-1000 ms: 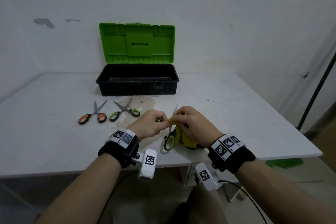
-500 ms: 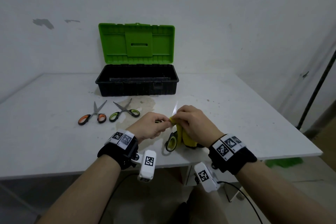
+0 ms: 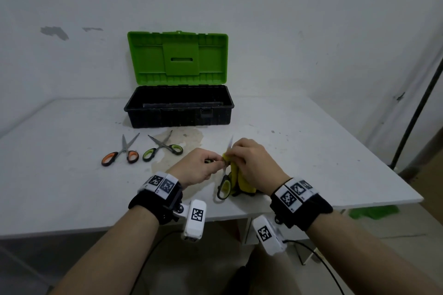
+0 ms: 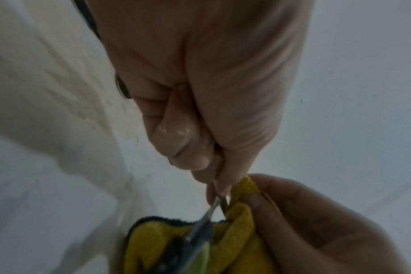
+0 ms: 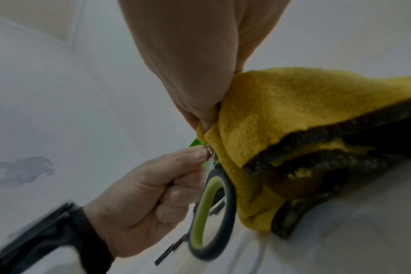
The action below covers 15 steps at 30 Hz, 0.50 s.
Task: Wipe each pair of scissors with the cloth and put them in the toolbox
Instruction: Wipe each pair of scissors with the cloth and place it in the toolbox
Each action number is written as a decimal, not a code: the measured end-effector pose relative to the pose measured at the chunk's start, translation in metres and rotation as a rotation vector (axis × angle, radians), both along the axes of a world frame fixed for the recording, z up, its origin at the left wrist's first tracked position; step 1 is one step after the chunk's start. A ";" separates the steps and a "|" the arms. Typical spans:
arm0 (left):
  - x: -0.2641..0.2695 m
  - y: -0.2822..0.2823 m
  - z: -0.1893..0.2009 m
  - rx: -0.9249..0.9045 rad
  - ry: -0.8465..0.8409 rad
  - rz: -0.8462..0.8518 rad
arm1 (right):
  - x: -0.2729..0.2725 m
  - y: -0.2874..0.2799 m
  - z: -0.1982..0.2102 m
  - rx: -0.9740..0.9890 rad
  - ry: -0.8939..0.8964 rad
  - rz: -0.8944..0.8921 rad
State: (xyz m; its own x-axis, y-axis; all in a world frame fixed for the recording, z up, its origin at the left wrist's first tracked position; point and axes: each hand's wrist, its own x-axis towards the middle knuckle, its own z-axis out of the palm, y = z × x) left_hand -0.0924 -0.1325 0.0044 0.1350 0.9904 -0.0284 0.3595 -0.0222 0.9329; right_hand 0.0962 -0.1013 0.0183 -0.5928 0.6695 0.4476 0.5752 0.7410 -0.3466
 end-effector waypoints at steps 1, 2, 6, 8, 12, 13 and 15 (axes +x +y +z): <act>0.002 -0.001 0.000 0.010 0.014 -0.010 | 0.000 0.004 0.001 -0.017 0.029 -0.038; 0.003 -0.001 0.000 0.018 0.024 -0.017 | -0.001 0.010 0.004 -0.036 0.064 -0.081; 0.003 -0.001 -0.004 0.010 0.011 0.016 | 0.000 0.023 0.013 -0.047 0.177 -0.204; 0.000 0.000 -0.005 0.001 -0.040 0.063 | 0.001 0.016 0.013 -0.038 0.189 -0.151; -0.005 0.001 -0.003 0.003 -0.069 0.050 | -0.001 -0.005 0.006 -0.041 0.072 -0.023; -0.003 0.001 -0.003 0.012 -0.062 0.033 | -0.002 -0.005 0.005 -0.045 0.061 -0.027; 0.001 0.000 -0.003 0.029 -0.062 0.013 | -0.003 0.001 0.008 -0.052 0.090 -0.078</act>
